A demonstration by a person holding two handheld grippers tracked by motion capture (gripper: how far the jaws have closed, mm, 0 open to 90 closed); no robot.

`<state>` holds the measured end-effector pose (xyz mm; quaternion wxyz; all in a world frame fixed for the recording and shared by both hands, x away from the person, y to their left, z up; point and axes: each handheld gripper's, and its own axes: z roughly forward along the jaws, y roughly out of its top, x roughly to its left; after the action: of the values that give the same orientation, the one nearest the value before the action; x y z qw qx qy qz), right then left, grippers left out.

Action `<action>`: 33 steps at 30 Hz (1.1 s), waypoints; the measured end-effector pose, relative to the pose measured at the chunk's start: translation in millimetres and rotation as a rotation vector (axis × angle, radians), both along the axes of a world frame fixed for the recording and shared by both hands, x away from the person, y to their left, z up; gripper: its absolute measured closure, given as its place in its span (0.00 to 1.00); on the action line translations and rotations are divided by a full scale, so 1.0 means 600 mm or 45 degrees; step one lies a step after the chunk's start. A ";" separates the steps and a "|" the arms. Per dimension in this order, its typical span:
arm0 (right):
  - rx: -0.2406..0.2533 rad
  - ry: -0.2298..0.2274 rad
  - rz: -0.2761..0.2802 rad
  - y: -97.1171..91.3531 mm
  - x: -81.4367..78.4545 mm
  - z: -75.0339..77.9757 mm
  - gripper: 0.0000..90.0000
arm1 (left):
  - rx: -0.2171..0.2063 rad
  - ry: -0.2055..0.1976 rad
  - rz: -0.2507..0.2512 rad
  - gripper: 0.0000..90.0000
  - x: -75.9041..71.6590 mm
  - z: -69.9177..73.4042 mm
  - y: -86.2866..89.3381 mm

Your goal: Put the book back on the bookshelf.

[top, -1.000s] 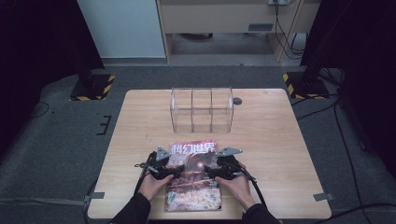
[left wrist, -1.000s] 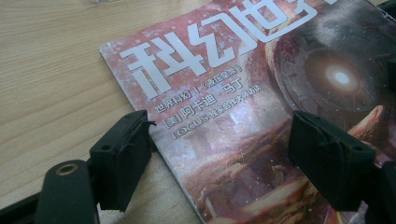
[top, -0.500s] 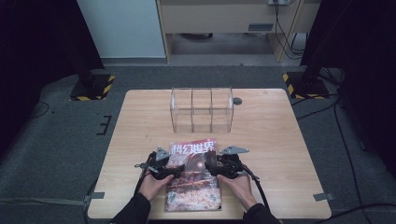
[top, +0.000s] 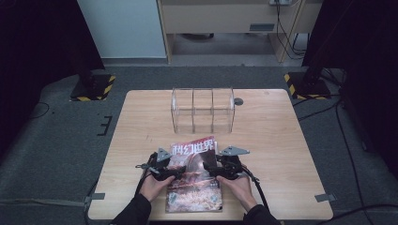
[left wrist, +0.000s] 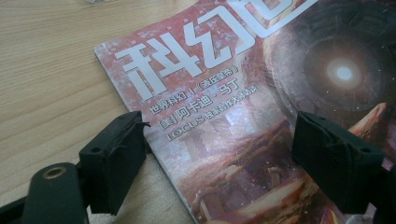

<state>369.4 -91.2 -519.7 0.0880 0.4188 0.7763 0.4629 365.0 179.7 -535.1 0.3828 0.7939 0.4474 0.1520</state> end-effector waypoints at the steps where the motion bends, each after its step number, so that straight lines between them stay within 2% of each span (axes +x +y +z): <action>1: -0.027 0.010 -0.013 -0.001 0.000 -0.002 0.41 | 0.000 0.000 -0.001 0.18 0.000 0.000 0.000; 4: -0.093 0.041 -0.021 -0.004 0.003 -0.013 0.38 | 0.002 -0.001 -0.002 0.18 0.000 0.000 0.000; 6: -0.104 0.057 -0.023 -0.004 0.006 -0.023 0.36 | 0.004 0.000 -0.004 0.18 0.000 0.000 0.000; 10: -0.104 0.034 -0.022 0.000 0.006 -0.029 0.32 | 0.006 -0.001 -0.004 0.18 0.000 0.000 0.000; 15: -0.112 0.020 -0.037 0.002 0.004 -0.027 0.35 | -0.003 -0.001 -0.002 0.19 0.000 0.000 0.000; 18: -0.034 -0.001 -0.038 -0.007 0.001 -0.019 0.40 | -0.007 -0.001 0.001 0.18 0.000 0.000 0.000; 20: -0.017 -0.010 -0.036 -0.008 0.000 -0.016 0.42 | -0.004 0.000 -0.001 0.18 0.000 0.000 0.000; 21: 0.039 -0.027 -0.021 -0.011 -0.001 -0.008 0.45 | -0.003 0.000 -0.001 0.18 0.000 0.000 0.000; 23: 0.074 -0.033 0.001 -0.011 -0.002 -0.002 0.46 | -0.005 0.000 -0.002 0.18 0.000 0.000 0.000; 25: 0.074 -0.047 0.017 -0.008 -0.002 0.001 0.45 | -0.006 0.001 -0.004 0.18 0.000 0.000 0.000; 30: 0.047 -0.031 0.005 -0.011 -0.002 -0.005 0.44 | -0.007 0.002 -0.005 0.17 0.001 0.000 0.000; 31: 0.027 0.003 -0.008 -0.014 0.000 -0.011 0.44 | -0.011 0.004 -0.003 0.17 0.001 0.000 0.000; 33: 0.003 0.021 -0.008 -0.016 -0.001 -0.016 0.44 | -0.023 0.008 0.003 0.17 0.001 0.000 0.001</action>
<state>369.0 -100.9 -529.4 0.0826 0.4253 0.7750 0.4601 365.4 180.2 -535.2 0.3885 0.7903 0.4508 0.1460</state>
